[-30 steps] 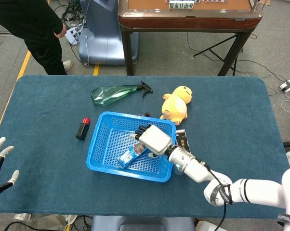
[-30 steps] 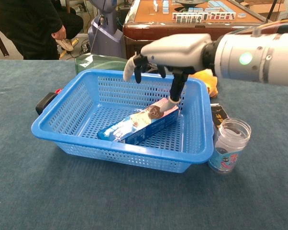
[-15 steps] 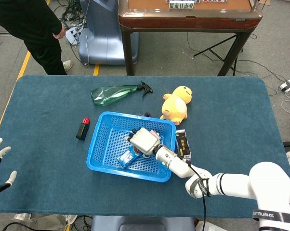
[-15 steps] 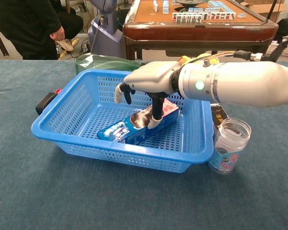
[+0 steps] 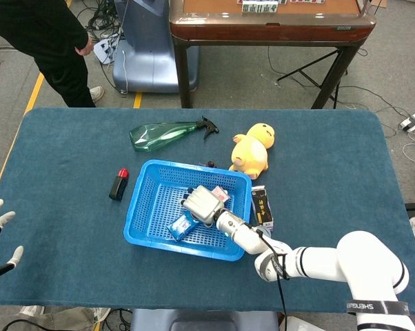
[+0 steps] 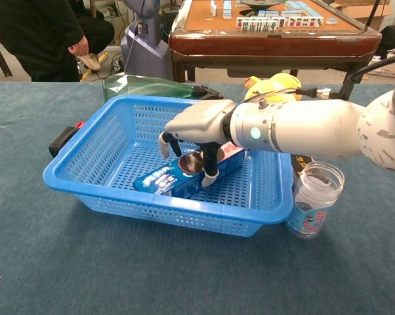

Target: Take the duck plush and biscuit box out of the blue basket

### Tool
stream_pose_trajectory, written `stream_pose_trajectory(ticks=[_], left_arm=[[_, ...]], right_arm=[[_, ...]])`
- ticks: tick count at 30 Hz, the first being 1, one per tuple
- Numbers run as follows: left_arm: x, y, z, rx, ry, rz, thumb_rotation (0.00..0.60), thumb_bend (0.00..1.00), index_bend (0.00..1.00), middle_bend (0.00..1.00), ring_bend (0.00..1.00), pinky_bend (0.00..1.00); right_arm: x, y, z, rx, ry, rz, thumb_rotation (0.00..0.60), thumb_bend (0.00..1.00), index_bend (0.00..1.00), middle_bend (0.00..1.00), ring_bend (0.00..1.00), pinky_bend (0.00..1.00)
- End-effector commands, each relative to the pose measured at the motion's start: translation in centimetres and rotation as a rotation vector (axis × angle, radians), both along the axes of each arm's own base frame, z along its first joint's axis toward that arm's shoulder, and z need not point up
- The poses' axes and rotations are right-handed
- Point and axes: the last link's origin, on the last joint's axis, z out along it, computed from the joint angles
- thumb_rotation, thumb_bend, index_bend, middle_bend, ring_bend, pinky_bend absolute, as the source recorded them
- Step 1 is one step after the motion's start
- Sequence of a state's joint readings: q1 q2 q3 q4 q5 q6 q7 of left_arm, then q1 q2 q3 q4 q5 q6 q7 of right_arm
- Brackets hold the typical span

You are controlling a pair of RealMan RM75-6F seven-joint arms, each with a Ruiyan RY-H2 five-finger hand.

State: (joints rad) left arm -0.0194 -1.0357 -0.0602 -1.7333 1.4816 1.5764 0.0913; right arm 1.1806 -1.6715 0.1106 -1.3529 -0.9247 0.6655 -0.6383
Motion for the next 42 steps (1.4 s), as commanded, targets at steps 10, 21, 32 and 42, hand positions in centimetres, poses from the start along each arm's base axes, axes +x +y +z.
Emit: stream_pose_trajectory(ticks=[10, 21, 32, 42], left_arm=[[-0.1, -0.2, 0.1, 0.005, -0.002, 0.005, 0.600, 0.33, 0.23, 0.05, 0.05, 0.08], [-0.1, -0.1, 0.2, 0.013, -0.001, 0.004, 0.600, 0.33, 0.23, 0.05, 0.05, 0.08], [0.2, 0.2, 0.0, 0.008, -0.006, -0.016, 0.600, 0.33, 0.23, 0.05, 0.05, 0.08], [0.7, 0.6, -0.3, -0.001, -0.007, -0.038, 0.600, 0.33, 0.23, 0.05, 0.05, 0.08]], right_arm=[[0.2, -0.2, -0.8, -0.043, -0.004, 0.021, 0.600, 0.25, 0.49, 0.51, 0.40, 0.47], [2.8, -0.4, 4.4, -0.087, -0.278, 0.044, 0.600, 0.32, 0.57, 0.58, 0.51, 0.57], [-2.2, -0.6, 15.4, -0.284, -0.365, -0.002, 0.600, 0.32, 0.57, 0.58, 0.51, 0.57], [-12.8, 0.2, 20.9, -0.377, -0.237, -0.240, 0.600, 0.31, 0.57, 0.56, 0.51, 0.57]])
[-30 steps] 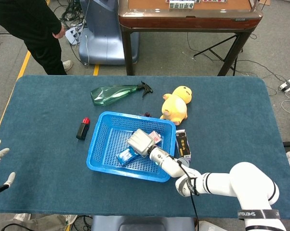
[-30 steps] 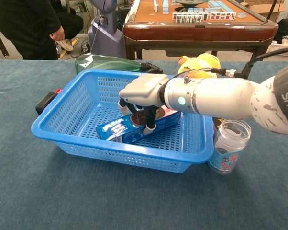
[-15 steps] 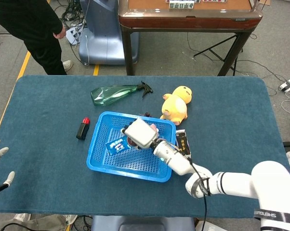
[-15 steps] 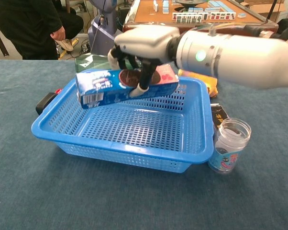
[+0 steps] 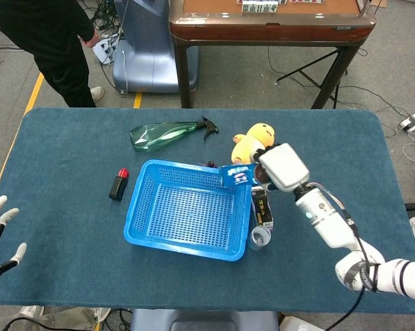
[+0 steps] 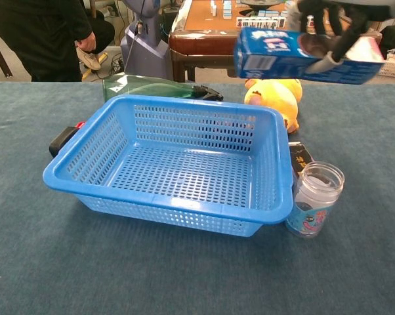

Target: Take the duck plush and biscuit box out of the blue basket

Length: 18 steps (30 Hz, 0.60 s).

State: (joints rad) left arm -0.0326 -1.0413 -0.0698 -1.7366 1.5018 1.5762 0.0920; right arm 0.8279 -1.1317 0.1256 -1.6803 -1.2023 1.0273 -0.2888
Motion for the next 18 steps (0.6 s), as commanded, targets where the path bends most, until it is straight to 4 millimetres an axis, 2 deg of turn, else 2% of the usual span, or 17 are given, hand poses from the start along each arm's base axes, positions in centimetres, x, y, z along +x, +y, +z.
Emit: stream_pose_trajectory(ticks=[1, 5, 8, 13, 16, 18], left_arm=[[0.1, 0.1, -0.2, -0.004, -0.001, -0.002, 0.600, 0.33, 0.23, 0.05, 0.05, 0.08], [0.4, 0.4, -0.6, -0.013, -0.002, -0.012, 0.600, 0.33, 0.23, 0.05, 0.05, 0.08], [0.6, 0.4, -0.8, -0.018, -0.002, -0.017, 0.600, 0.33, 0.23, 0.05, 0.05, 0.08], [0.9, 0.4, -0.8, -0.017, 0.001, -0.020, 0.600, 0.33, 0.23, 0.05, 0.05, 0.08], [1.0, 0.4, -0.8, -0.016, 0.004, -0.020, 0.600, 0.33, 0.23, 0.05, 0.05, 0.08], [1.1, 0.4, -0.8, -0.018, 0.006, -0.020, 0.600, 0.33, 0.23, 0.05, 0.05, 0.08]], right_arm=[[-4.5, 1.0, 1.1, 0.004, 0.034, -0.112, 0.600, 0.30, 0.57, 0.55, 0.51, 0.57], [-8.2, 1.7, 1.0, 0.032, 0.084, -0.196, 0.600, 0.29, 0.57, 0.53, 0.50, 0.57], [-10.4, 1.8, 0.2, 0.051, 0.146, -0.235, 0.600, 0.28, 0.55, 0.47, 0.44, 0.57], [-12.3, 1.3, -1.7, 0.091, 0.169, -0.285, 0.600, 0.27, 0.42, 0.37, 0.36, 0.56], [-13.0, 0.8, -3.0, 0.111, 0.197, -0.290, 0.600, 0.26, 0.30, 0.31, 0.31, 0.52], [-13.1, 0.6, -3.7, 0.123, 0.201, -0.293, 0.600, 0.24, 0.17, 0.24, 0.24, 0.47]])
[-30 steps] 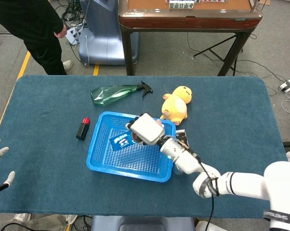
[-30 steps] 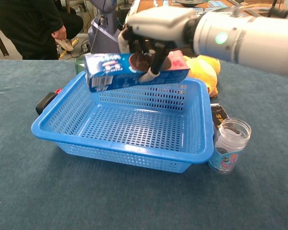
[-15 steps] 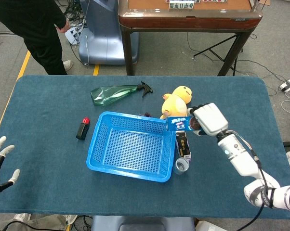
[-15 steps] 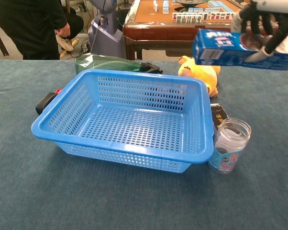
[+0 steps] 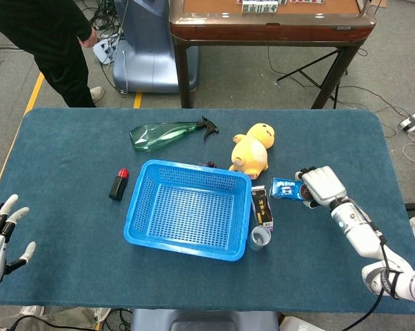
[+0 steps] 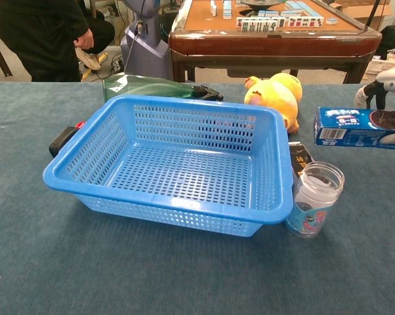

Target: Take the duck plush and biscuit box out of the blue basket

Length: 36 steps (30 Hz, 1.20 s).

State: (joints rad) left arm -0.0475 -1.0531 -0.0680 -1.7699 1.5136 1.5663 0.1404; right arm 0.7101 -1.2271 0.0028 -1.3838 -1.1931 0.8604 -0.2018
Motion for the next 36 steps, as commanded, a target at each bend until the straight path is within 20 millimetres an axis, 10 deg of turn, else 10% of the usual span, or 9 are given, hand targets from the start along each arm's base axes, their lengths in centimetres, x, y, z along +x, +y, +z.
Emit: stream_pose_trajectory(ticks=[1, 6, 15, 36], left_arm=[[0.1, 0.0, 0.0, -0.002, 0.002, -0.001, 0.600, 0.33, 0.23, 0.05, 0.05, 0.08], [0.2, 0.0, 0.0, 0.000, 0.004, -0.002, 0.600, 0.33, 0.23, 0.05, 0.05, 0.08], [0.2, 0.2, 0.1, 0.001, 0.005, 0.001, 0.600, 0.33, 0.23, 0.05, 0.05, 0.08], [0.3, 1.5, -2.1, -0.062, 0.004, 0.004, 0.600, 0.33, 0.23, 0.05, 0.05, 0.08]], right_arm=[[-0.4, -0.3, -1.5, 0.031, 0.007, -0.013, 0.600, 0.23, 0.12, 0.21, 0.21, 0.44], [0.2, -0.7, -1.4, 0.016, -0.030, 0.003, 0.600, 0.18, 0.00, 0.01, 0.02, 0.30], [0.7, 2.4, 3.0, -0.105, -0.105, 0.073, 0.600, 0.18, 0.00, 0.09, 0.10, 0.29], [-5.4, 20.3, 8.7, -0.503, -0.095, -0.081, 0.600, 0.21, 0.14, 0.28, 0.26, 0.42]])
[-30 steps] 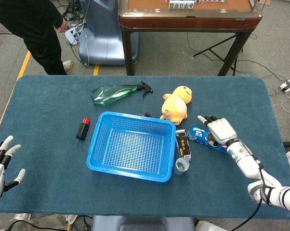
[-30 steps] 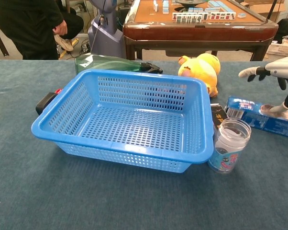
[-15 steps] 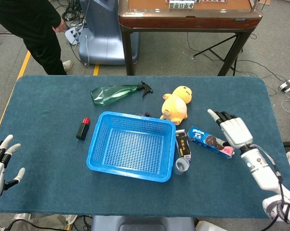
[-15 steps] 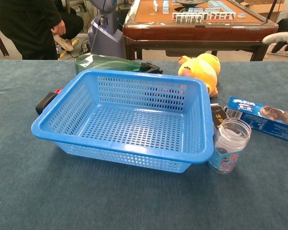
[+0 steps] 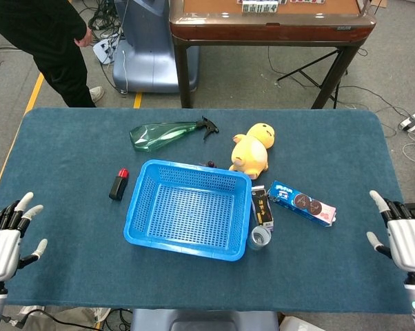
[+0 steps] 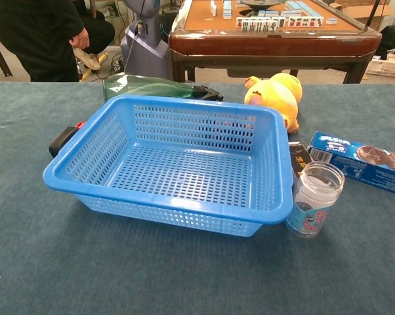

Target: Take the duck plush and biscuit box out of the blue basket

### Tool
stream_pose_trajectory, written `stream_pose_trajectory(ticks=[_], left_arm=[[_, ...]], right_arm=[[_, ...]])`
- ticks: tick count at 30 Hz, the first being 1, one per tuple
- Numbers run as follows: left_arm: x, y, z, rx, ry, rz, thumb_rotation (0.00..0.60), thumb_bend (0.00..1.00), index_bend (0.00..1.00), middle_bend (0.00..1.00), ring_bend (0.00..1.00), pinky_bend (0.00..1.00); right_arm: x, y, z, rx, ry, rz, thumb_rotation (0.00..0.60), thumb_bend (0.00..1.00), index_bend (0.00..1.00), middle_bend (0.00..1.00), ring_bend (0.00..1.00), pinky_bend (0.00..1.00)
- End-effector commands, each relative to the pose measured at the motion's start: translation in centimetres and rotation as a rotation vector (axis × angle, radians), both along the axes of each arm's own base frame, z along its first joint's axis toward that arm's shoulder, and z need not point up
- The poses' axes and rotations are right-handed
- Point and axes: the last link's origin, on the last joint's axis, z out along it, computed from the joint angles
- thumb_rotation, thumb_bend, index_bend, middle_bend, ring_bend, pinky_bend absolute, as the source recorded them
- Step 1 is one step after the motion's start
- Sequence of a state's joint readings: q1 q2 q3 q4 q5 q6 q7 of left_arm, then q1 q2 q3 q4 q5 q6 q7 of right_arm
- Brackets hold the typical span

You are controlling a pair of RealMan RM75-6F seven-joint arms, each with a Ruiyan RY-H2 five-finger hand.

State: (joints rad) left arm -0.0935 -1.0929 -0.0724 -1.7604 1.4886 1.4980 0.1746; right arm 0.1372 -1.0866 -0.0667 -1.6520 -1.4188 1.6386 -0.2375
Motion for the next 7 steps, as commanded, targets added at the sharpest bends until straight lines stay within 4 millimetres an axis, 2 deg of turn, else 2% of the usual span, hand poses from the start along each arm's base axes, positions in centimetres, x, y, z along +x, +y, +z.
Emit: stream_pose_trajectory(ticks=[1, 7], left_arm=[[-0.1, 0.1, -0.3, -0.011, 0.006, 0.010, 0.600, 0.33, 0.23, 0.05, 0.05, 0.08], [-0.2, 0.1, -0.9, -0.017, 0.008, 0.026, 0.600, 0.33, 0.23, 0.05, 0.05, 0.08]], right_arm=[[-0.6, 2.1, -0.4, -0.011, -0.001, -0.034, 0.600, 0.21, 0.14, 0.28, 0.26, 0.42], [-1.2, 3.6, -1.0, -0.012, -0.033, -0.057, 0.600, 0.21, 0.15, 0.28, 0.26, 0.42]])
